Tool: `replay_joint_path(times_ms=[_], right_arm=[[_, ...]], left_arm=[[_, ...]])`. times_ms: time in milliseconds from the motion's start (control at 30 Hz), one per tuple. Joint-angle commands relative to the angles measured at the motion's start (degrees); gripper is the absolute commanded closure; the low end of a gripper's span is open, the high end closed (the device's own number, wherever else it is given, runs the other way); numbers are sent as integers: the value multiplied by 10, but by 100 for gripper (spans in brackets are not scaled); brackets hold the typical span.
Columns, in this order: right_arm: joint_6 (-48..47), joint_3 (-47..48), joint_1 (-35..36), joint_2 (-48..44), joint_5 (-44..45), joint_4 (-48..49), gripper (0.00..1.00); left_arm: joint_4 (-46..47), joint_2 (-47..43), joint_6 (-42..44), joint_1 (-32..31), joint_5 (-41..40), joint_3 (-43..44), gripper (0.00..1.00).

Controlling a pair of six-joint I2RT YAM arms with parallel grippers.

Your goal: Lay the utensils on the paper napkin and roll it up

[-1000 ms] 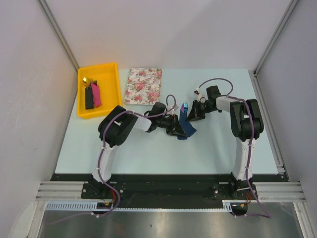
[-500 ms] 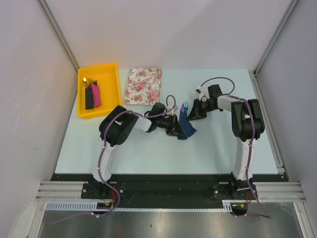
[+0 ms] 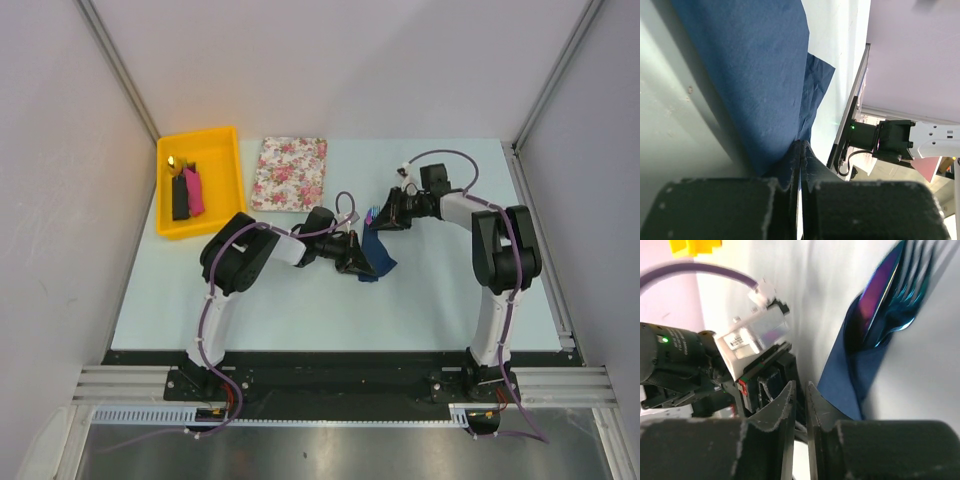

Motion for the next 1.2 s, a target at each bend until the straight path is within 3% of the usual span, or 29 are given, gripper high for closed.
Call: replay_joint_path(times_ms=[0,300,467,600,633,733,967,1167], right_arm=[[75,-39,9,4,-35,58,84],[43,-100,0,71,-19,63,92],[8,-97,-7,89,10,37,93],[-4,-93,-8,93,16,30,94],[-5,-93,-8,93,17,30,94],[-8,-91,-7,95,18,30,94],[-13,-78,-12,100,22,25,94],[-19,-77,-12,100,25,25,94]], left_arm=[[-32,21,29,3,-34,-5,100],[18,-5,29,4,-29,-19,99],[133,-46,-5,5,22,-39,90],[249,-66,-101,10,50,-63,84],[318,-66,-123,8,53,-63,82],[366,-52,-177,3,51,-44,78],[380,11,-213,-2,30,-43,82],[275,44,-165,-7,6,-49,87]])
